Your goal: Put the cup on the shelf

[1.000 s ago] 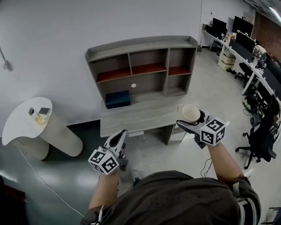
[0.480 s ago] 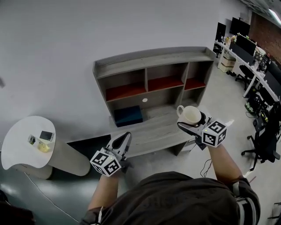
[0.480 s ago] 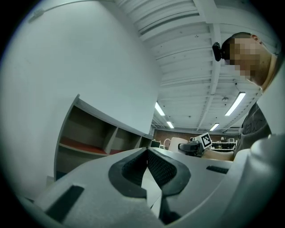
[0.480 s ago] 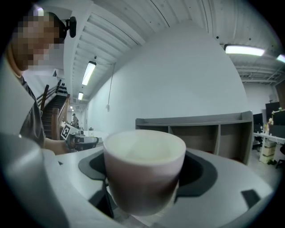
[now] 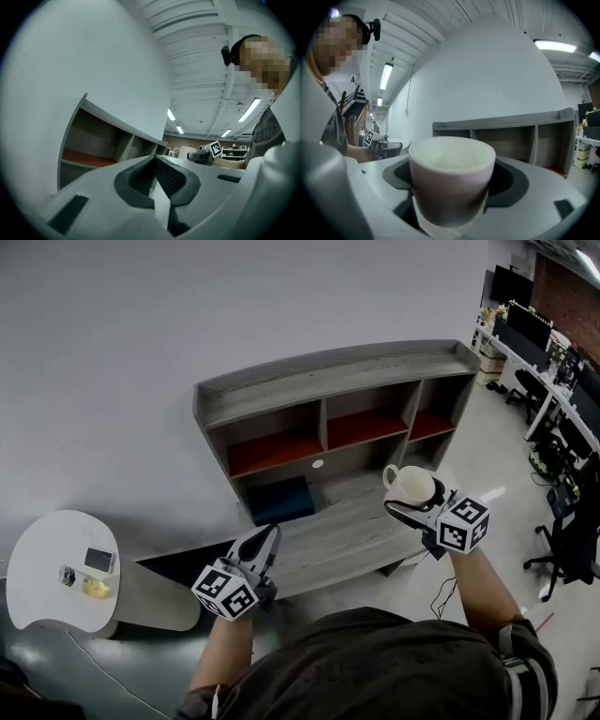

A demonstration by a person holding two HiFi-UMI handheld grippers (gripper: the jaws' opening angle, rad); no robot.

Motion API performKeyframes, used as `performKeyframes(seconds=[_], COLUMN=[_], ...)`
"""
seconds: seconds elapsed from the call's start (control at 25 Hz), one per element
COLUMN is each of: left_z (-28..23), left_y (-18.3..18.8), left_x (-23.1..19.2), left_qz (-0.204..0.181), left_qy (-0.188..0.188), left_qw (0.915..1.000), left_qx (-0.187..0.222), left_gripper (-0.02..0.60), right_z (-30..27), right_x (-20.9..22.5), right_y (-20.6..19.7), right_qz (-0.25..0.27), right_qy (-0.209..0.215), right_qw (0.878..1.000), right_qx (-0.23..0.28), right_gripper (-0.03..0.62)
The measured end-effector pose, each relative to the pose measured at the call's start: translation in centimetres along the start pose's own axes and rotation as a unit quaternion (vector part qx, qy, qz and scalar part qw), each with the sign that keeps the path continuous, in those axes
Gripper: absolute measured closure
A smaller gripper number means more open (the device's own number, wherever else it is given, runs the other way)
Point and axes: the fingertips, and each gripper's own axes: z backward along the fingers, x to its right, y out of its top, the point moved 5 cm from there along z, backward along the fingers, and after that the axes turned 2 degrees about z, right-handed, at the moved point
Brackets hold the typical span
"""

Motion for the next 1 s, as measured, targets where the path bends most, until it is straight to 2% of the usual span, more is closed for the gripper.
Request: performKeyframes(seconds=[0.24, 0.44, 0.64, 0.8, 1.0], left_z=[-4.6, -9.5, -13.7, -14.9, -14.5], left_y=[-0.2, 0.1, 0.7, 1.7, 2.8], left_x=[-1.2, -0.8, -0.7, -1.6, -3.9], left_qz=[-0.009, -0.022, -0.031, -0.045, -0.045], left_qy=[0.021, 0.061, 0.080, 0.072, 0.060], left_qw=[0.9997, 0.9977, 0.9958, 0.9960, 0.9970], left_qx=[0.003, 0.018, 0.032, 0.026, 0.017], left_gripper=[0.577, 0.577, 0.577, 0.577, 0.577], right_z=[-1.5, -2.0, -2.3, -3.0, -4.9], right_x=[5.4, 11.0, 15.6, 16.7, 15.9], right_y=[-0.1, 0.2, 1.1, 1.8, 4.2], right_qz=[-0.001, 0.002, 0.012, 0.014, 0.018], right_qy=[0.018, 0.050, 0.064, 0.053, 0.039], right_qw=[1.000, 0.999, 0.998, 0.998, 0.999], right_qx=[0.001, -0.003, 0.000, 0.000, 0.014], right_gripper=[0.163, 0.163, 0.164, 0.163, 0.164])
